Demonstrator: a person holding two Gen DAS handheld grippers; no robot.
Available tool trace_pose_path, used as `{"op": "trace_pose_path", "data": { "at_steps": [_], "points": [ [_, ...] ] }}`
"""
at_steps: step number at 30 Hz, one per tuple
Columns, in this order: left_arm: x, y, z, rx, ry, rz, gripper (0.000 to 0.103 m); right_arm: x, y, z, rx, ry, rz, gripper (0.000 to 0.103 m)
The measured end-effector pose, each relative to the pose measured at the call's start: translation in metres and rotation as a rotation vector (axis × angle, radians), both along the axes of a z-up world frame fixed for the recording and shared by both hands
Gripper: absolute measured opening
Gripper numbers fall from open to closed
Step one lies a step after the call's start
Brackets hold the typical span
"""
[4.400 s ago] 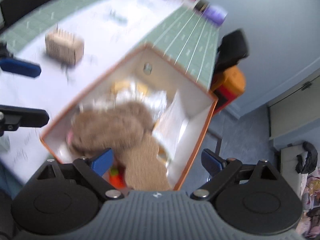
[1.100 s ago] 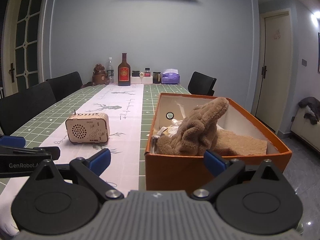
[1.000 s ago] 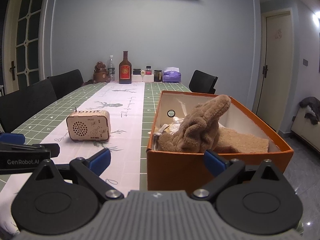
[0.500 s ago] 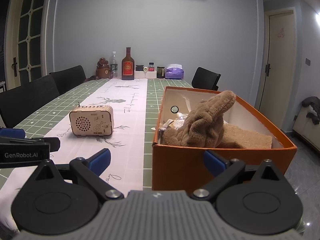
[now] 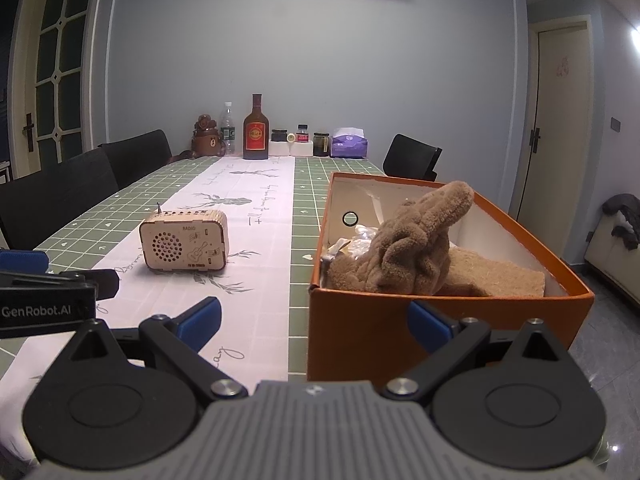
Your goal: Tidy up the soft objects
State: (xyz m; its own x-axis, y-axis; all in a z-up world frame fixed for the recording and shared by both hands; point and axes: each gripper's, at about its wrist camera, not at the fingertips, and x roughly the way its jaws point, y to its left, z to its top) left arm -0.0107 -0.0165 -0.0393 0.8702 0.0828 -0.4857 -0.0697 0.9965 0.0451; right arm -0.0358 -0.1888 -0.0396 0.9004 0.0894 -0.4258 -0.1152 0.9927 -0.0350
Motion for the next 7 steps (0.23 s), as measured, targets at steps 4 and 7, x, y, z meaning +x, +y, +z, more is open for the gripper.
{"op": "trace_pose_path", "data": {
  "at_steps": [4, 7],
  "points": [
    [-0.0001, 0.0014, 0.0001, -0.009, -0.003, 0.0, 0.095, 0.0002, 0.001, -0.0003, -0.001, 0.003, 0.003, 0.098],
    [-0.0007, 0.0022, 0.0005, -0.01, -0.007, 0.0, 0.095, 0.0006, 0.0026, -0.0009, -0.007, 0.007, 0.007, 0.098]
  ]
}}
